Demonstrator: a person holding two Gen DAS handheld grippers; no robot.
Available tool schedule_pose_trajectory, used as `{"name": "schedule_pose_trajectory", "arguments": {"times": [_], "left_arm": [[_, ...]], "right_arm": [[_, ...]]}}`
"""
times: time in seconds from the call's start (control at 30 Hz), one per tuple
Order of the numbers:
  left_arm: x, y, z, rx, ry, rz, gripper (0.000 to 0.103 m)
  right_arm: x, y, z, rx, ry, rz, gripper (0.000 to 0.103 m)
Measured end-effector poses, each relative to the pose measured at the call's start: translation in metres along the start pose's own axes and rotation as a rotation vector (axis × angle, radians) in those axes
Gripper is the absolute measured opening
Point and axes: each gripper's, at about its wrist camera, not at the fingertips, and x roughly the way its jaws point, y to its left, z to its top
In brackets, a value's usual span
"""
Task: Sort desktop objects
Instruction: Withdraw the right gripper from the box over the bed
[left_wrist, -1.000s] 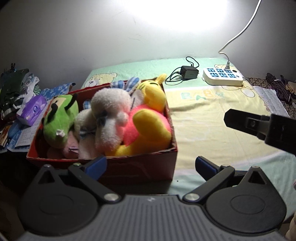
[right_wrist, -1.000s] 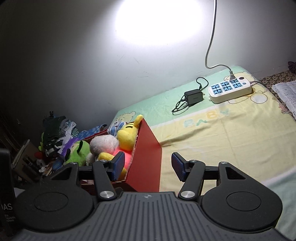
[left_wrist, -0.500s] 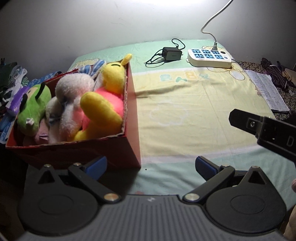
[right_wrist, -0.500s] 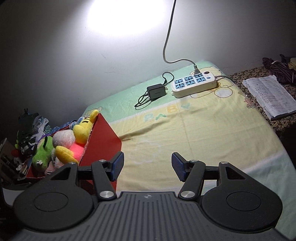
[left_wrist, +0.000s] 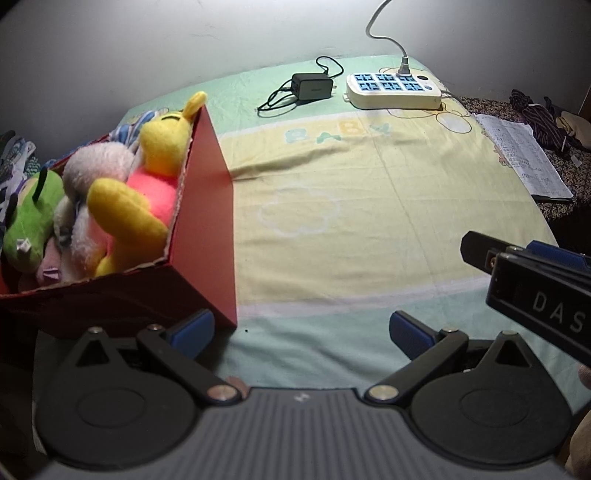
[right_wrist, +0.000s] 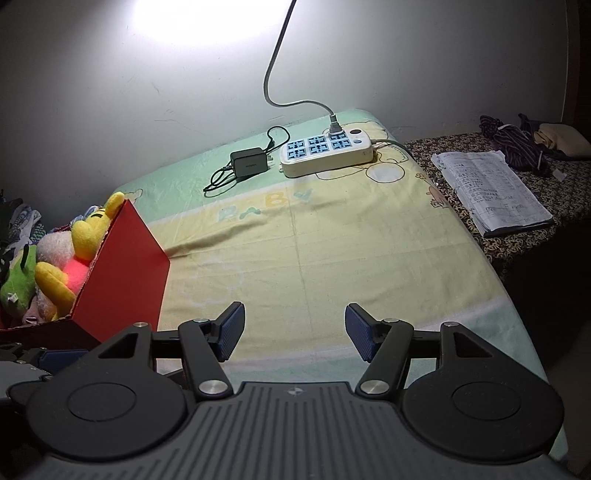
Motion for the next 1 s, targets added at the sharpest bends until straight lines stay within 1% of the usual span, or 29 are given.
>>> {"name": "schedule_pose_trajectory", "arguments": {"times": [0.23, 0.4, 0.57, 0.77, 0.9, 1.0], "left_arm": [[0.000, 0.001, -0.002, -0.008, 0.003, 0.021, 0.101], [0.003, 0.014, -0.004, -0.041, 0.029, 0.038, 0.101], [-0.002, 0.030, -0.007, -0.056, 0.016, 0.039, 0.101], [-0.015, 0.067, -0.008, -0.095, -0.034, 0.065, 0.102], [-0.022, 0.097, -0.011, -0.125, -0.052, 0.047, 0.102], [-0.028, 0.117, -0.014, -0.127, -0.079, 0.054, 0.102]], "right_arm": [[0.009, 0.000, -0.002, -0.013, 0.036, -0.011, 0.064], [0.013, 0.009, -0.006, -0.027, 0.056, -0.001, 0.065], [0.013, 0.026, -0.005, -0.054, 0.054, 0.005, 0.065], [0.012, 0.056, -0.002, -0.084, 0.041, 0.004, 0.066], [0.010, 0.081, 0.001, -0.107, 0.029, 0.001, 0.066], [0.007, 0.100, 0.003, -0.120, 0.015, -0.010, 0.066]]}}
